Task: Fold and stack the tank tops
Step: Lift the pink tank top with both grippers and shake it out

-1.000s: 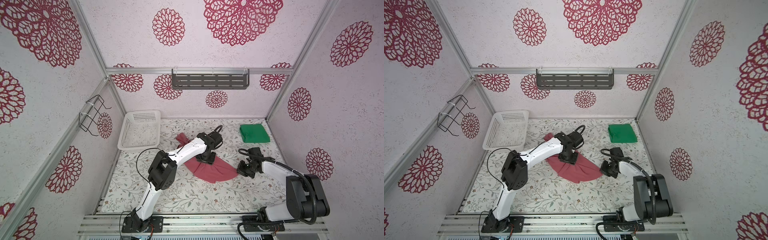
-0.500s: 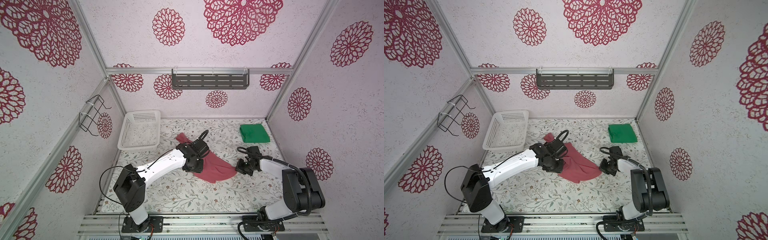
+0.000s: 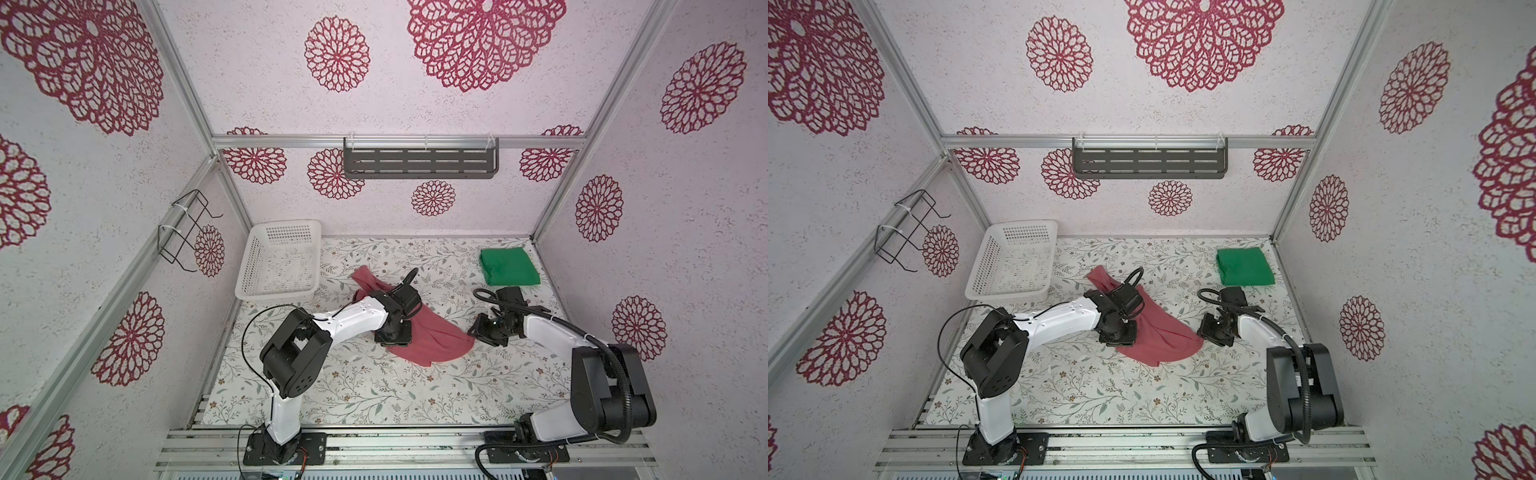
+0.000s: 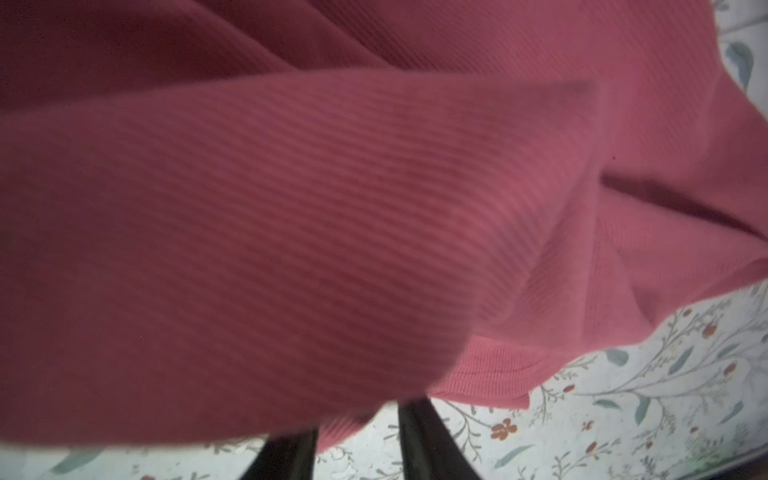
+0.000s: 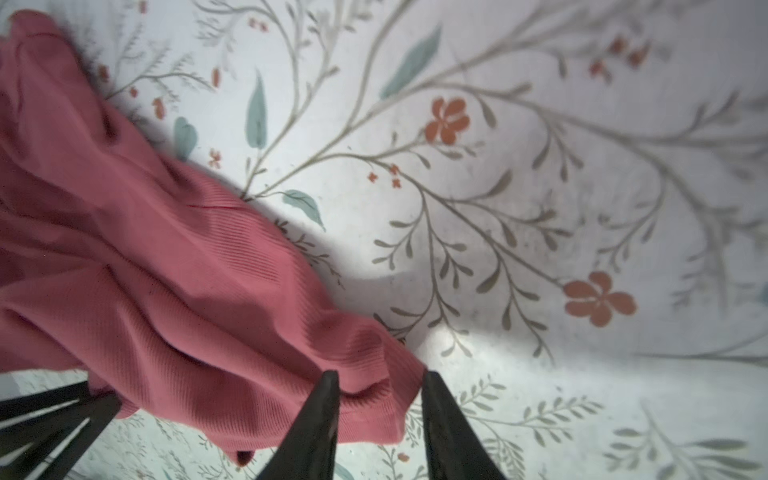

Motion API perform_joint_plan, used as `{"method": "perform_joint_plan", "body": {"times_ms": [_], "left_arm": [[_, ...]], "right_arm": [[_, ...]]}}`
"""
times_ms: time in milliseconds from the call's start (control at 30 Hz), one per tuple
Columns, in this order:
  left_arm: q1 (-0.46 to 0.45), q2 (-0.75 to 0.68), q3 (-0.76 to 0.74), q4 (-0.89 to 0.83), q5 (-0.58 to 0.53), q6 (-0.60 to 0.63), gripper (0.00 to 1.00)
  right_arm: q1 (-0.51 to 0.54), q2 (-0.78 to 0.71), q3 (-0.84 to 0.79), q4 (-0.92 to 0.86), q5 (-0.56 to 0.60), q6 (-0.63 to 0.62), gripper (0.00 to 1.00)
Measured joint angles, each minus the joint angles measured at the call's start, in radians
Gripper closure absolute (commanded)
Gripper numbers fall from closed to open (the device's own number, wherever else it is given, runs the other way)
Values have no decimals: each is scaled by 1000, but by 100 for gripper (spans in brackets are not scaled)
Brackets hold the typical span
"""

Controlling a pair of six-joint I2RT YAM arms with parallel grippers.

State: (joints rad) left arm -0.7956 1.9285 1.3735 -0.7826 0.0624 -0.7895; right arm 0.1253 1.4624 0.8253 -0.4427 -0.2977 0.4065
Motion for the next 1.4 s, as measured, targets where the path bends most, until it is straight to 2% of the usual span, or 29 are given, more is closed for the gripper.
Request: {"method": "perform_joint_plan", "body": {"times_ms": [167, 333, 400, 433, 500, 600, 700, 833, 967, 1100, 1167, 1233, 1400], "left_arm": [[0, 0, 0, 11, 8, -3, 100], [0, 0, -6, 11, 8, -7, 100], [0, -4, -18, 10, 8, -9, 100], [0, -8, -26, 8, 8, -11, 100], [0, -19, -36, 1, 8, -15, 100], [2, -53, -34, -20, 8, -15, 100], [13, -100, 45, -104, -11, 13, 100], [62, -138, 331, -243, -90, 109, 100], [127, -130, 759, -429, -213, 231, 100], [151, -88, 1205, -606, -316, 320, 100], [148, -108, 1309, -662, -351, 354, 100], [145, -165, 1283, -695, -369, 373, 100], [188, -344, 995, -704, -363, 382, 100]], "right_arm": [[-3, 12, 61, -35, 28, -95, 62], [-2, 97, 76, -37, 32, -153, 63], [5, 132, 70, -34, 31, -163, 69], [8, 146, 64, -32, 29, -169, 76], [14, 162, 52, -33, 15, -174, 100], [21, 158, 51, -49, -18, -159, 100], [23, 116, 117, -109, -25, -141, 100], [21, 39, 354, -176, -11, -127, 100], [18, -16, 644, -218, 27, -126, 100], [11, -61, 858, -267, 63, -127, 100], [10, -86, 941, -301, 77, -126, 100], [9, -111, 999, -334, 85, -126, 100], [9, -179, 1009, -394, 82, -124, 100]]}}
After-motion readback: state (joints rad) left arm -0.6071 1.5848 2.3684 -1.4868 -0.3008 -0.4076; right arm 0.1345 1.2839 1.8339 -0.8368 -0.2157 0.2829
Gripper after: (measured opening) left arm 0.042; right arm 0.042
